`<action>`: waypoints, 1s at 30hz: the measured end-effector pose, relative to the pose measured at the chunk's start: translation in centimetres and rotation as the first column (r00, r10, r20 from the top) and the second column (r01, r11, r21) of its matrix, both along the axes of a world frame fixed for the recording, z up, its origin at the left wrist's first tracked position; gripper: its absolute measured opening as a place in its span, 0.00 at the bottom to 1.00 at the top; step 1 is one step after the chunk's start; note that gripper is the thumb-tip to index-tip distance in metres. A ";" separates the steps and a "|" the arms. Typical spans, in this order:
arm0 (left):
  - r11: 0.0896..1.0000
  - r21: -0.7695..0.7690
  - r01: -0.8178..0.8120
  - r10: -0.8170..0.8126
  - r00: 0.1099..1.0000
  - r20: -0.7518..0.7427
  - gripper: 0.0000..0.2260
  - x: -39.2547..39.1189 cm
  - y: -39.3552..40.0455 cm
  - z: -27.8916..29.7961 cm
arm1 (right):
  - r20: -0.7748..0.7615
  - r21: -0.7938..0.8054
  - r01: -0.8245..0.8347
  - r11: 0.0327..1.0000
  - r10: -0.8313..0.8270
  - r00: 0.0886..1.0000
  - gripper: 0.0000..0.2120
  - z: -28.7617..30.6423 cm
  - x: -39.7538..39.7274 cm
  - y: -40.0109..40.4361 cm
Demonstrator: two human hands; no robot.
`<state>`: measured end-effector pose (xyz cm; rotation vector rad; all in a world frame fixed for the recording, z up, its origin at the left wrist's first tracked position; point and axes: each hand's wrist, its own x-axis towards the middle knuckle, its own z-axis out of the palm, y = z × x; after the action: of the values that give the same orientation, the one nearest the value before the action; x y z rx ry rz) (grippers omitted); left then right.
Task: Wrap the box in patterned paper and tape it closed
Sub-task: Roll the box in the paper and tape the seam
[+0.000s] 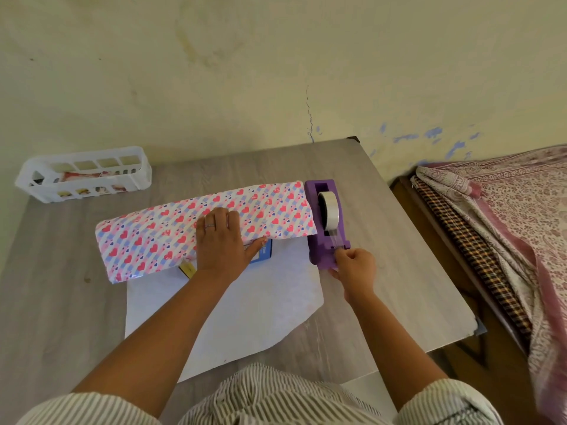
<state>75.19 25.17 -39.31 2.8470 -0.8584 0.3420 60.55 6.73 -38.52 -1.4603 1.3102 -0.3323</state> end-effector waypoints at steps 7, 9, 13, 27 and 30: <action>1.000 -0.012 -0.005 0.005 1.000 0.008 0.34 0.0 0.0 -0.1 | 0.002 -0.293 -0.041 0.955 0.044 0.999 0.08 1.1 -2.0 1.5; 1.000 -0.007 -0.007 0.007 1.000 0.012 0.35 0.0 0.0 -0.2 | 0.052 -0.387 -0.129 0.913 0.161 0.986 0.06 2.5 -1.5 2.5; 1.000 -0.004 -0.011 0.011 1.000 0.015 0.35 0.0 -0.1 -0.2 | 0.088 -0.430 -0.342 0.836 0.416 0.905 0.22 4.0 0.4 4.9; 0.998 0.049 -0.028 0.026 0.998 0.056 0.36 0.3 -0.1 -0.5 | 0.333 0.098 -0.070 0.993 0.034 0.942 0.19 -0.6 6.3 9.3; 0.999 0.052 -0.012 0.008 0.997 0.081 0.37 0.5 -0.1 -0.7 | 0.319 0.073 -0.048 0.996 0.022 0.947 0.18 -1.0 6.7 9.0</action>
<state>75.66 25.07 -40.05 2.9045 -0.8809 0.4456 67.29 15.74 -39.54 -1.2987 1.0245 -0.4667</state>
